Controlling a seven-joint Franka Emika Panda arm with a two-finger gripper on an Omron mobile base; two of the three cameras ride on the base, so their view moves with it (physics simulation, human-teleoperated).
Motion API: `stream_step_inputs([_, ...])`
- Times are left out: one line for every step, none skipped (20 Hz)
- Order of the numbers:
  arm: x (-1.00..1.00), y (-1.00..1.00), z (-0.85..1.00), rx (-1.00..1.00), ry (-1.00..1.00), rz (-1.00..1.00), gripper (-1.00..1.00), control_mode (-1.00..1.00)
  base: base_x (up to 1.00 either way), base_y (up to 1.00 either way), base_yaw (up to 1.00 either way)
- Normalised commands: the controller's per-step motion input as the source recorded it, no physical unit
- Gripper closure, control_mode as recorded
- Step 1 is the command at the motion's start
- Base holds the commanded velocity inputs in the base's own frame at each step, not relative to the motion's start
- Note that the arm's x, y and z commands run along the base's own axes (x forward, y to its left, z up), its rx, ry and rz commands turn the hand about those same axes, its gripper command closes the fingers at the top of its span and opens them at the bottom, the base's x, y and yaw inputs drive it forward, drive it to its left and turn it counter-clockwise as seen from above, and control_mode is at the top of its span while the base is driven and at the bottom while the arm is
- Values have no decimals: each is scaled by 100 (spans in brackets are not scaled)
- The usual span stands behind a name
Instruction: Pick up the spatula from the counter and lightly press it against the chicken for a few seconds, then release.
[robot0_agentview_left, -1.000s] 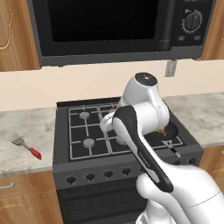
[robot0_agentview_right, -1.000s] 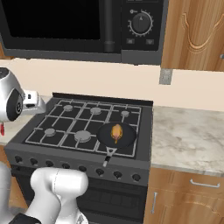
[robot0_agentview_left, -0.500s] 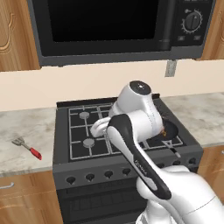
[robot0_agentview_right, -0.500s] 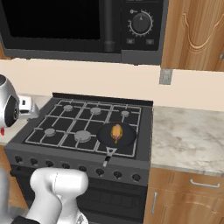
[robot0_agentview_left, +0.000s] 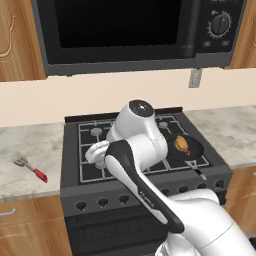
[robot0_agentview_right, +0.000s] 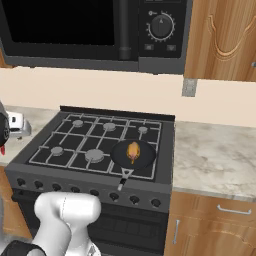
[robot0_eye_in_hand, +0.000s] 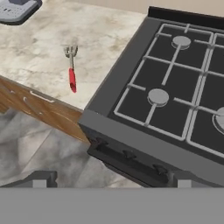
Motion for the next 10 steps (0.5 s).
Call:
stream_step_inputs([0, 48, -10, 0, 0, 4, -100, -100, 0, 0, 0])
stream_step_inputs([0, 45, -15, 0, 0, 3, -100, -100, 0, 0, 0])
stream_step_inputs([0, 51, -20, 0, 0, 2, -100, -100, 0, 0, 0])
stream_step_inputs([0, 55, -25, 0, 0, 1, -100, -100, 0, 0, 0])
stream_step_inputs([0, 58, -29, 0, 0, 1, -100, -100, 0, 0, 0])
stream_step_inputs([0, 52, -26, 0, 0, 1, -100, -100, 0, 0, 0])
stream_step_inputs([0, 44, -25, 1, 0, 1, -100, -100, 0, 0, 0])
stream_step_inputs([0, 38, -23, 0, 0, 1, -100, -100, 0, 0, 0])
stream_step_inputs([0, 31, -19, -1, 0, 1, -100, -100, 0, 0, 0])
stream_step_inputs([8, 31, -20, -5, 0, 5, -100, -100, 0, 0, 0])
